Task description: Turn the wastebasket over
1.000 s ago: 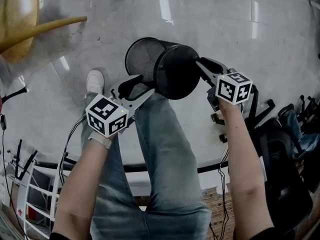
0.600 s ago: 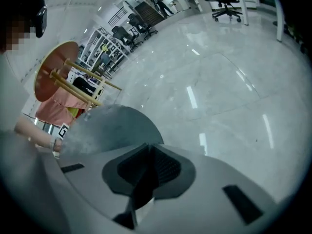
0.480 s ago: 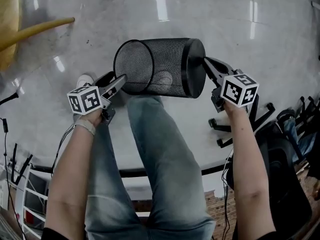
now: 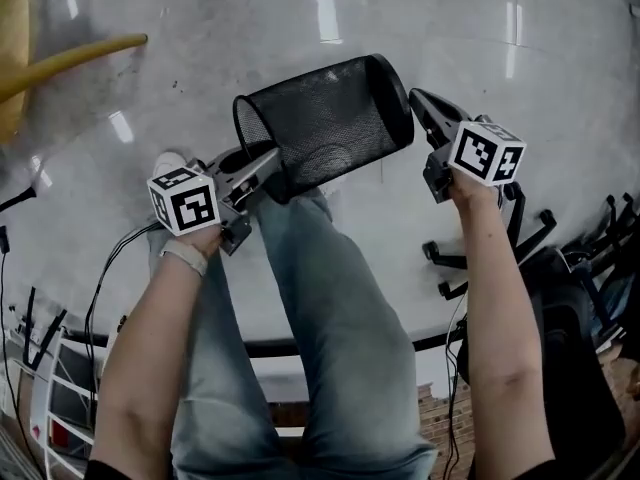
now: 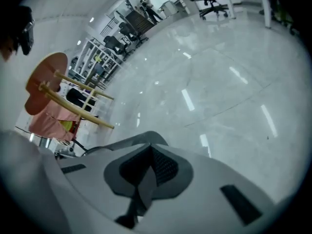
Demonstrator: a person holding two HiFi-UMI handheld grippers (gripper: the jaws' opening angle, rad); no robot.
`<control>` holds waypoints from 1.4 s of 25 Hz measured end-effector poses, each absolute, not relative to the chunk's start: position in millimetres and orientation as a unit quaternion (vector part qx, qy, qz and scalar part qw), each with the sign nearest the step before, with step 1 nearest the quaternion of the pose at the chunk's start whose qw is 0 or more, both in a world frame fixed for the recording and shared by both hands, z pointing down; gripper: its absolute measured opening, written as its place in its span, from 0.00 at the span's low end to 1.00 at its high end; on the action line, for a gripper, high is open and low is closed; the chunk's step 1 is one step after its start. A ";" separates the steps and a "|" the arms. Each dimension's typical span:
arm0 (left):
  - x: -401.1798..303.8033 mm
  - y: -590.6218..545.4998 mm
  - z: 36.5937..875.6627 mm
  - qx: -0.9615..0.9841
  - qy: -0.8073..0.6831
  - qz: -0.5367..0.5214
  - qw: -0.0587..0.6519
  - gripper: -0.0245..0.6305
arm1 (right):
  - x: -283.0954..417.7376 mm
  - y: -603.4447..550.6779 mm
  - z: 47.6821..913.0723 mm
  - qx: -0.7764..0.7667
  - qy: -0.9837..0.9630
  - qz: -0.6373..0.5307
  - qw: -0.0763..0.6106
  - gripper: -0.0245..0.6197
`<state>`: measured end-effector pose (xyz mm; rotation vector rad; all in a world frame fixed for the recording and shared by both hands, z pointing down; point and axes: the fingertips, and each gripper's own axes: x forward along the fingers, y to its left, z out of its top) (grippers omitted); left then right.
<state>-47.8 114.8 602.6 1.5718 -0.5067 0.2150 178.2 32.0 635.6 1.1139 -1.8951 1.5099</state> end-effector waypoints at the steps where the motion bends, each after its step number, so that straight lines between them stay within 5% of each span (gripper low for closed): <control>1: -47.0 113.3 601.4 0.700 -0.227 0.095 0.671 0.15 | 176.8 33.3 640.4 0.405 -0.688 0.553 0.238 0.05; 8: -44.6 117.0 597.5 0.729 -0.193 0.119 0.646 0.11 | 167.9 20.7 652.1 0.434 -0.674 0.567 0.190 0.05; 25: -68.0 85.3 549.1 0.758 -0.174 0.168 0.605 0.06 | 142.1 67.4 611.8 0.454 -0.653 0.561 0.228 0.05; 28: -77.7 74.5 548.5 0.759 -0.174 0.173 0.604 0.06 | 121.4 77.3 622.4 0.445 -0.648 0.572 0.234 0.16; 35: -78.8 62.9 535.2 0.771 -0.162 0.222 0.574 0.06 | 101.4 86.4 639.6 0.460 -0.618 0.591 0.239 0.16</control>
